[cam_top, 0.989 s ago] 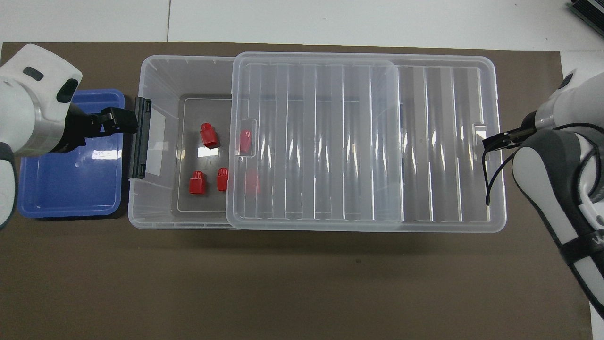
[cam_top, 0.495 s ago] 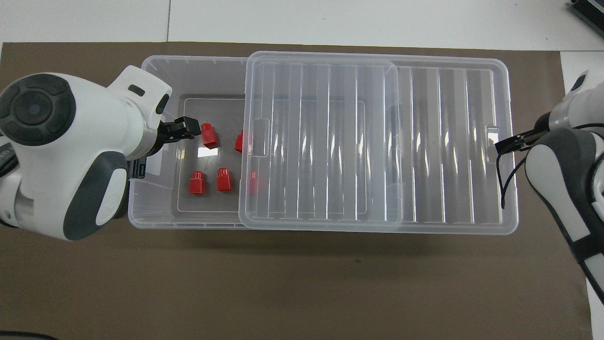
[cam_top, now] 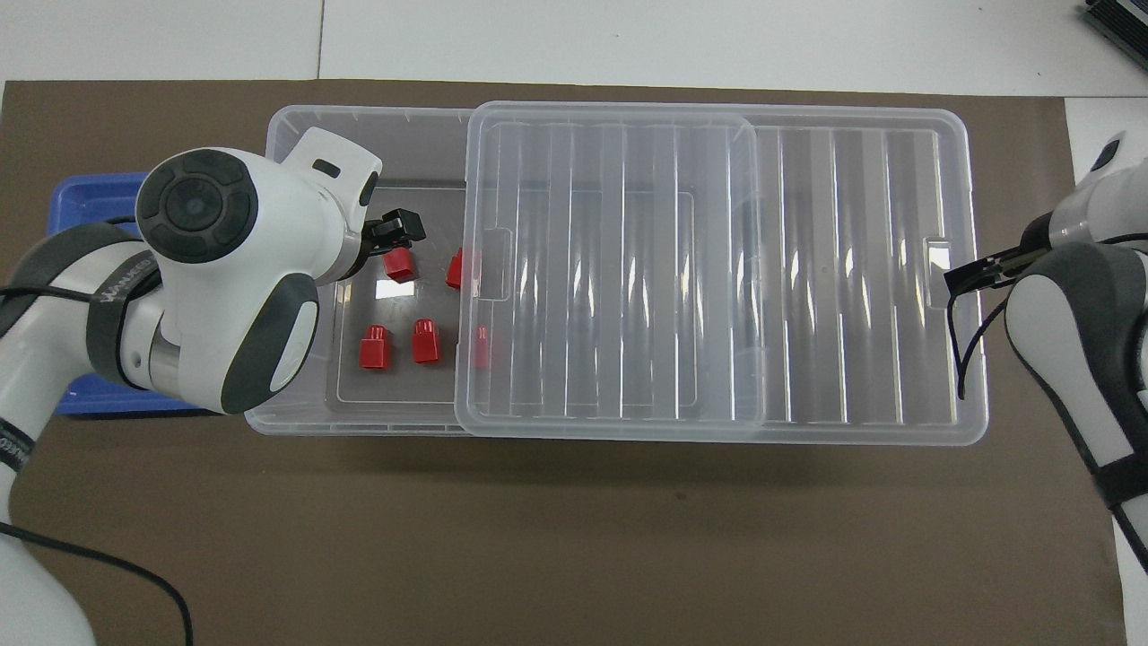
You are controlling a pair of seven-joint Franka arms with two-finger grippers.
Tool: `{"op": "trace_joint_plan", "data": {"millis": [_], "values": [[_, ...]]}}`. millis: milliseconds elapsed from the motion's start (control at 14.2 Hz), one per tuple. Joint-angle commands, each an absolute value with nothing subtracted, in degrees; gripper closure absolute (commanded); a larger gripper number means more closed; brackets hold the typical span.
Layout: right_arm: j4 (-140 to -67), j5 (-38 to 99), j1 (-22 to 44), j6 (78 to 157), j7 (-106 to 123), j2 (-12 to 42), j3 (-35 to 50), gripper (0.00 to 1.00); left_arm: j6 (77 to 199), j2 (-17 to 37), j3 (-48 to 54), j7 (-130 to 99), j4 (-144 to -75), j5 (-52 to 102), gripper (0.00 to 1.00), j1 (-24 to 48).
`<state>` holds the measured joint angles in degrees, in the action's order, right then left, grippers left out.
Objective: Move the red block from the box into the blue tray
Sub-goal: 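Lower the left gripper into the box and grasp a red block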
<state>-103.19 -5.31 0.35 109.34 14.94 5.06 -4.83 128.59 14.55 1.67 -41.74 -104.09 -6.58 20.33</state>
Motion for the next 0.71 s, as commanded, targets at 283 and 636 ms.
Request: {"op": "trace_joint_plan", "data": {"millis": [283,636], "values": [[-102.2,-4.5,-0.4,100.6,-0.7,-3.8,-0.8,0.0,136.5,20.9,0.6,-43.9,-104.3,-10.4,0.0,20.6],[-94.4,-2.5,-2.4,94.9,-8.9,-3.0,3.0,0.0,140.4,23.2,0.4,-42.8,-104.6,-10.4,0.0,18.9]]}}
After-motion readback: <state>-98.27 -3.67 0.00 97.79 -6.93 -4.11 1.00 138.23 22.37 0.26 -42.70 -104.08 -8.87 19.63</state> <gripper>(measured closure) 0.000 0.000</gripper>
